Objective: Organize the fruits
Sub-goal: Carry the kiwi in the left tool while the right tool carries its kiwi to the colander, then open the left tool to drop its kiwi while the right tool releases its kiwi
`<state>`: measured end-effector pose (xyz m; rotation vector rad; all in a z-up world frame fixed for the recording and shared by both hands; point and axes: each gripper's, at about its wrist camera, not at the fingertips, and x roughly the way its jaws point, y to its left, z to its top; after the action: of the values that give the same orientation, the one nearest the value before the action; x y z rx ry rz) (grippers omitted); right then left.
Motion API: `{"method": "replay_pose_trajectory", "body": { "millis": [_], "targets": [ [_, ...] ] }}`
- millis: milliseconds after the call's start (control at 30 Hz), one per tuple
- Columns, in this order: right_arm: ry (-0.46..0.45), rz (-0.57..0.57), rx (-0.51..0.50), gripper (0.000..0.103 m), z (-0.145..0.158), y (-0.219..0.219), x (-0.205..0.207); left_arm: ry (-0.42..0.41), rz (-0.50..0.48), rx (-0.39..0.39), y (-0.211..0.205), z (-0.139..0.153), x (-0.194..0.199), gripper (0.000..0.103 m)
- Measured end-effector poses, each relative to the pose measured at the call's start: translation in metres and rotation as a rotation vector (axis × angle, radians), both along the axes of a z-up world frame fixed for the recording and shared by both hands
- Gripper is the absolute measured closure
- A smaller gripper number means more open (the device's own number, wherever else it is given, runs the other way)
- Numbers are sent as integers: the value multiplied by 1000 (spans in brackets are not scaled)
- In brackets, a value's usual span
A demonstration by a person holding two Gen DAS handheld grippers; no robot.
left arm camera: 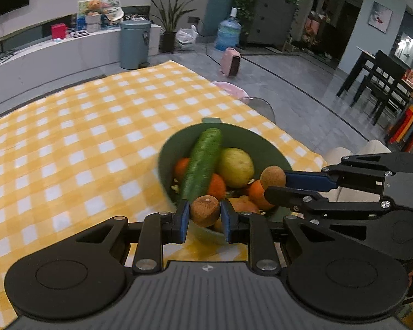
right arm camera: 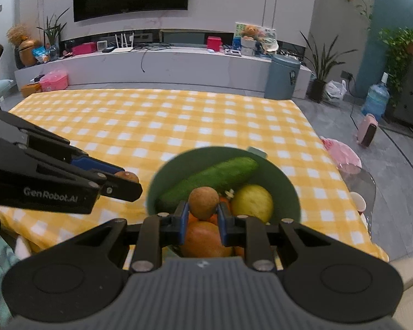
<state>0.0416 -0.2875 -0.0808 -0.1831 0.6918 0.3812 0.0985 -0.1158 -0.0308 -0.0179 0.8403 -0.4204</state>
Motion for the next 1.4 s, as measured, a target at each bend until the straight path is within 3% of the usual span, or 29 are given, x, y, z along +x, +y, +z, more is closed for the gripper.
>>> {"method": "replay_pose_trajectory", "body": {
  "millis": [233,533,1000,1400],
  "targets": [
    [29,-37,20,85,-14,-21,11,32,-18,-41,-9,-7,17,77],
    [60,-50,42,85,-31,-34,34,81,-69,-36,-29,-19,36,77],
    [114,-80,64,85,-53,-47,56,114,-192,87,-71,-48,73,77],
    [115,-112,101,85,-56,-55,59,182,-188,84,-72,-66,81,75]
  ]
}}
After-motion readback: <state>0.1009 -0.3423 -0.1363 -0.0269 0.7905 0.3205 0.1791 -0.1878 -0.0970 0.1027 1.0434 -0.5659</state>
